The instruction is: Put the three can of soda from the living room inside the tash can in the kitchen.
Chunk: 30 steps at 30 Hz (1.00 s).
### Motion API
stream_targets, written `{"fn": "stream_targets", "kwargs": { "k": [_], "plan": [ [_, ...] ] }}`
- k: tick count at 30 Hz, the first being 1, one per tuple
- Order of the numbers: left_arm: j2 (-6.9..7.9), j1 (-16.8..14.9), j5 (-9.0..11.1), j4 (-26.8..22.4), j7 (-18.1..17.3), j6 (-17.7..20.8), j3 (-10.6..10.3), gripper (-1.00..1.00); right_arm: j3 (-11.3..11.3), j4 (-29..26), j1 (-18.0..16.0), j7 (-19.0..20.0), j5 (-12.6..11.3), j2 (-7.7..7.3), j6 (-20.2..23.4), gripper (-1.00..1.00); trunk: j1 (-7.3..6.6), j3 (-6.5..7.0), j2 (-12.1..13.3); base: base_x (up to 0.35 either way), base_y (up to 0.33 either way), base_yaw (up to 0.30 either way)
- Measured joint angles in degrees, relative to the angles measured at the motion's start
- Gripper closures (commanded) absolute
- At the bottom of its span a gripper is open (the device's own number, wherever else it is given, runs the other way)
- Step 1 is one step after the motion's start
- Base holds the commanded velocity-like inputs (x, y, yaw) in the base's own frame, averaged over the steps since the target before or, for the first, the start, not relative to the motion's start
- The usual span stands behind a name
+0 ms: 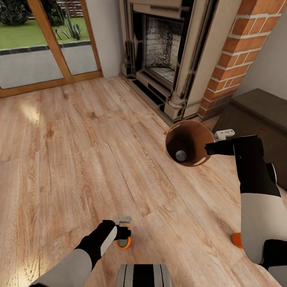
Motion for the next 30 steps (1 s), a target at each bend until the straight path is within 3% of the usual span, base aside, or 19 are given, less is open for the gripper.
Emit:
{"fn": "stream_targets", "kwargs": {
  "k": [21,30],
  "plan": [
    [-0.52,0.0,0.0,1.1,0.1,-0.1,0.0,-1.00,-0.1,0.0,0.0,-0.1,-0.2,-0.03,0.0,1.00,0.00,0.00,0.0,0.000,0.000,0.000],
    [-0.78,0.0,0.0,1.6,1.1,0.0,0.0,-1.00,-0.3,0.0,0.1,-0.1,0.0,-0.08,0.0,1.00,0.21,-1.77,-0.1,0.000,0.000,0.000]
  ]
}}
